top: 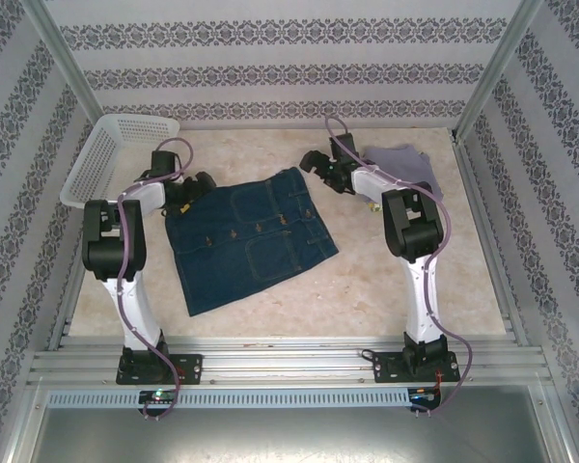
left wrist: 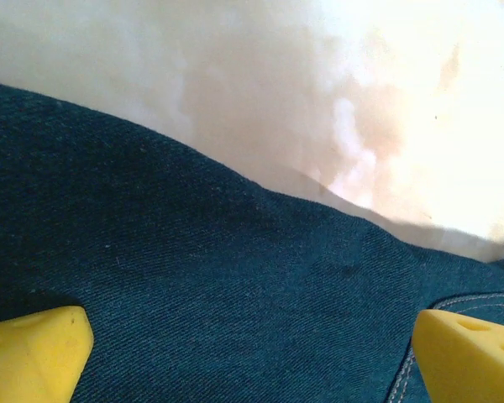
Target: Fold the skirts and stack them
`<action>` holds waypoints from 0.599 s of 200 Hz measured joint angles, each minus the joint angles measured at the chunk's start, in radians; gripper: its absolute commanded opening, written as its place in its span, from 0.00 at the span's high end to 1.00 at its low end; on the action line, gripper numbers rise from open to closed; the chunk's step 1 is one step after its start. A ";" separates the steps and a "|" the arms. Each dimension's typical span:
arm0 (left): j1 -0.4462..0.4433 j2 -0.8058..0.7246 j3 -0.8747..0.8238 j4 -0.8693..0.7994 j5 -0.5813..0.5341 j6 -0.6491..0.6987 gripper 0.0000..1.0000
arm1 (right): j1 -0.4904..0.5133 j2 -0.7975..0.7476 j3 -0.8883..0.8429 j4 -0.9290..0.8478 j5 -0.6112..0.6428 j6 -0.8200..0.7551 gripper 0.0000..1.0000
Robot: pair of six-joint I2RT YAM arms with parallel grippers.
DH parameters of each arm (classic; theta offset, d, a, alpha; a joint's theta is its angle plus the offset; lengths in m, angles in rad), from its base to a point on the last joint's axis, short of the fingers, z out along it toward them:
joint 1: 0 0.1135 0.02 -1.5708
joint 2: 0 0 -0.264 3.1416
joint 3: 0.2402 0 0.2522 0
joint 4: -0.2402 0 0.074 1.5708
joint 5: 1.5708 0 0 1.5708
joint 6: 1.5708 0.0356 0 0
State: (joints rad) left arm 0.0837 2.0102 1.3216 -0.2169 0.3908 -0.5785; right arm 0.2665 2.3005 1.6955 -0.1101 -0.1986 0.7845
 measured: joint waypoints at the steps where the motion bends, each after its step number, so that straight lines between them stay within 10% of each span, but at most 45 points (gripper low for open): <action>1: 0.002 0.001 0.002 0.000 0.003 0.002 0.00 | -0.001 0.000 -0.001 0.000 0.000 0.001 0.02; 60: -0.055 0.224 0.351 -0.087 0.035 0.042 0.00 | -0.012 -0.055 -0.065 0.022 -0.009 0.002 0.02; 120: -0.174 0.361 0.652 -0.305 -0.041 0.106 0.00 | -0.040 -0.492 -0.394 0.006 0.013 -0.077 0.02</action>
State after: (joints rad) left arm -0.0906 2.3711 1.9732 -0.5220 0.3496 -0.4721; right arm 0.2260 1.8080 1.3018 -0.1036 -0.1860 0.7071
